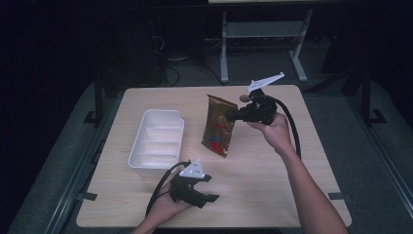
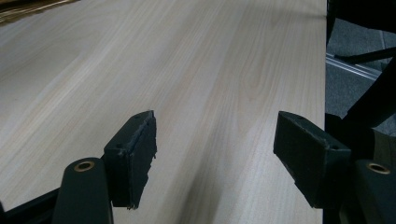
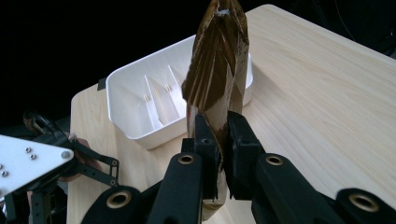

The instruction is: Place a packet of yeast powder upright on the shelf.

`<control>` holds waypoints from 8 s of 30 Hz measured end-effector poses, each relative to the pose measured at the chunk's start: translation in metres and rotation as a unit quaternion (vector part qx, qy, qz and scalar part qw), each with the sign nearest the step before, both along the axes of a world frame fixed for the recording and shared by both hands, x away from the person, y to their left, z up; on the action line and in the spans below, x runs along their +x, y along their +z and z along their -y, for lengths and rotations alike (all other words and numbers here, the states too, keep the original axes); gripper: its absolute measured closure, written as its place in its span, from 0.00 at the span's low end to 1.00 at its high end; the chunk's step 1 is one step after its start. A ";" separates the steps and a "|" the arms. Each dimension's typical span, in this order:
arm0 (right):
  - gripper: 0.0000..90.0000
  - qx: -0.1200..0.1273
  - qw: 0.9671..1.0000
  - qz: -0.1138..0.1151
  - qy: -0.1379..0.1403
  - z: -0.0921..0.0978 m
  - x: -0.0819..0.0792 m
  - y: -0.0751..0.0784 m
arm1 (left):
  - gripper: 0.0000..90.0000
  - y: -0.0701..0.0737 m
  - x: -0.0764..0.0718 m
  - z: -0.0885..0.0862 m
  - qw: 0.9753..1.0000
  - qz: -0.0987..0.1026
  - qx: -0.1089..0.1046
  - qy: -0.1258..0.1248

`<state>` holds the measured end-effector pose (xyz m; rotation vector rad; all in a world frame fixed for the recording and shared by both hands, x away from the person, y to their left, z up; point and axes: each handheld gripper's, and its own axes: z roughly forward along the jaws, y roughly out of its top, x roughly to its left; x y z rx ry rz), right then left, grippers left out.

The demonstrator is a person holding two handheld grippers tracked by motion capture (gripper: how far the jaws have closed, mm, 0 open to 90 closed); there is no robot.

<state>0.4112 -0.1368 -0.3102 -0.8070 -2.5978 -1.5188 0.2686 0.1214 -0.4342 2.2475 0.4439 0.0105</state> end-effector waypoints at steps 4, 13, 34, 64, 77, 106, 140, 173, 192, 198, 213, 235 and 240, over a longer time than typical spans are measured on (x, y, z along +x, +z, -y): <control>0.93 0.000 1.000 0.000 0.004 -0.005 0.003 0.001 | 0.33 0.000 0.000 0.000 1.000 0.001 0.001 -0.002; 0.93 0.004 1.000 0.003 0.010 -0.015 0.009 0.005 | 0.32 0.000 -0.001 0.000 1.000 0.002 0.000 -0.003; 0.93 0.008 0.999 0.009 0.037 -0.051 0.018 0.014 | 0.32 0.000 -0.003 -0.002 1.000 0.001 0.000 -0.002; 0.93 -0.002 0.997 0.024 0.080 -0.116 0.033 0.035 | 0.32 0.000 -0.003 -0.005 1.000 0.004 -0.003 -0.001; 0.93 -0.002 0.995 0.026 0.098 -0.141 0.038 0.032 | 0.32 0.000 -0.002 -0.007 1.000 0.005 -0.002 -0.002; 0.93 0.005 0.995 -0.001 0.101 -0.176 0.051 0.004 | 0.32 0.001 -0.003 -0.007 1.000 0.005 -0.003 -0.004; 0.92 -0.001 0.994 -0.009 0.105 -0.191 0.053 -0.015 | 0.31 0.000 -0.002 -0.008 1.000 0.005 0.000 -0.006; 0.83 -0.003 0.993 -0.047 0.107 -0.195 0.049 -0.046 | 0.31 -0.001 -0.003 -0.007 1.000 0.002 0.000 -0.008; 0.87 -0.001 0.993 -0.055 0.103 -0.184 0.048 -0.053 | 0.31 -0.001 -0.003 -0.006 1.000 0.004 0.001 -0.011; 0.87 -0.006 0.993 -0.053 0.105 -0.184 0.046 -0.053 | 0.31 -0.001 -0.003 -0.006 1.000 0.004 0.000 -0.011; 0.82 -0.009 0.993 -0.050 0.109 -0.181 0.043 -0.050 | 0.31 0.001 -0.002 -0.008 1.000 0.005 -0.003 -0.009; 0.60 -0.004 0.994 -0.040 0.099 -0.147 0.033 -0.041 | 0.31 0.001 -0.002 -0.008 1.000 0.005 -0.002 -0.009; 0.56 0.002 0.995 -0.041 0.090 -0.128 0.030 -0.040 | 0.31 0.001 -0.002 -0.008 1.000 0.006 -0.002 -0.009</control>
